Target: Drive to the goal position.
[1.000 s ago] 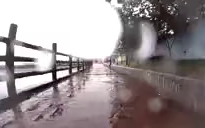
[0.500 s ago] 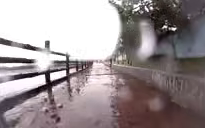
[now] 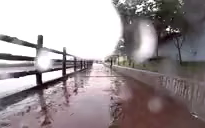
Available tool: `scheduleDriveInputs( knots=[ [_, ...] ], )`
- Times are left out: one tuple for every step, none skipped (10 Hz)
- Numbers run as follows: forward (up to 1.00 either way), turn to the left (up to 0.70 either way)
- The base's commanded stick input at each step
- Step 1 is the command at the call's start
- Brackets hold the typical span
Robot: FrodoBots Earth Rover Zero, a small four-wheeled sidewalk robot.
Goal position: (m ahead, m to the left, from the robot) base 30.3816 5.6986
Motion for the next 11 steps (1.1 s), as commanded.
scheduleDriveInputs(
  knots=[
    [1.00, 0.00],
    [1.00, 0.00],
    [1.00, 0.00],
    [1.00, 0.00],
    [1.00, 0.00],
    [1.00, 0.00],
    [1.00, 0.00],
    [1.00, 0.00],
    [1.00, 0.00],
    [1.00, 0.00],
    [1.00, 0.00]
  ],
)
